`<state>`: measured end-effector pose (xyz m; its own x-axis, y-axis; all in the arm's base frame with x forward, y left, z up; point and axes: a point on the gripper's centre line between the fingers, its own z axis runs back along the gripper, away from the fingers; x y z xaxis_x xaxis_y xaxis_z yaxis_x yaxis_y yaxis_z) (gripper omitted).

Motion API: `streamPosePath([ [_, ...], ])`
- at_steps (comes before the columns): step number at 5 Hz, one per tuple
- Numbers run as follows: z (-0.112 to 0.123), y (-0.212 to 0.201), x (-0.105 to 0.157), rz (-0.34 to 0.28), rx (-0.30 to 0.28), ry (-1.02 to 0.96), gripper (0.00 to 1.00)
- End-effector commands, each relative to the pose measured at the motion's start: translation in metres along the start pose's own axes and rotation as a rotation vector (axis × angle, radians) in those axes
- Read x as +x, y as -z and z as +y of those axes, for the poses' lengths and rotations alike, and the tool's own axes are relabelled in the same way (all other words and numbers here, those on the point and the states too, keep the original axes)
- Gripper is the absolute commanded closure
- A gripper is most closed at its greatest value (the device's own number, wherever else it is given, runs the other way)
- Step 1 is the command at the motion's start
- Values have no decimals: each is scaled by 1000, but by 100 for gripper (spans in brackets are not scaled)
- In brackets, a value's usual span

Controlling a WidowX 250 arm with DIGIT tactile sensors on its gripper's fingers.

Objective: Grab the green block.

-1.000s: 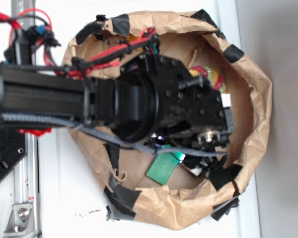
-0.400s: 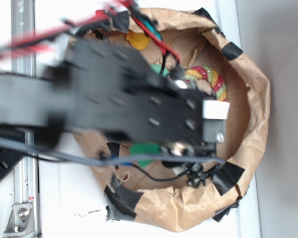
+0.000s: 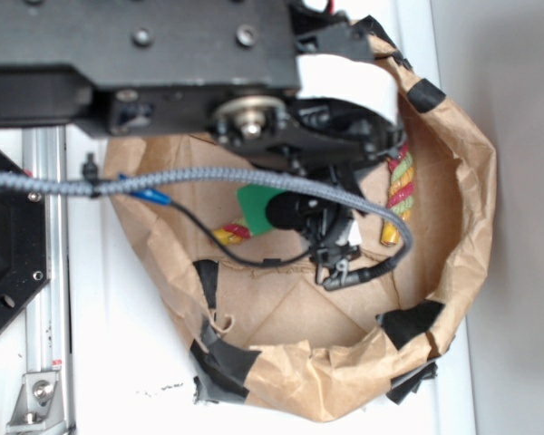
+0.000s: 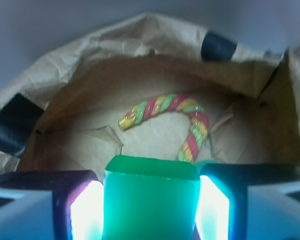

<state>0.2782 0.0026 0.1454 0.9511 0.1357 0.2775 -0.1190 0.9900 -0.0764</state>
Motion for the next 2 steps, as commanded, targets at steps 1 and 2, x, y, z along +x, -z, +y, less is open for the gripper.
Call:
streamPosePath([
  [1, 1, -7, 19, -60, 17, 52, 100],
  [2, 1, -5, 17, -56, 40, 44, 100],
])
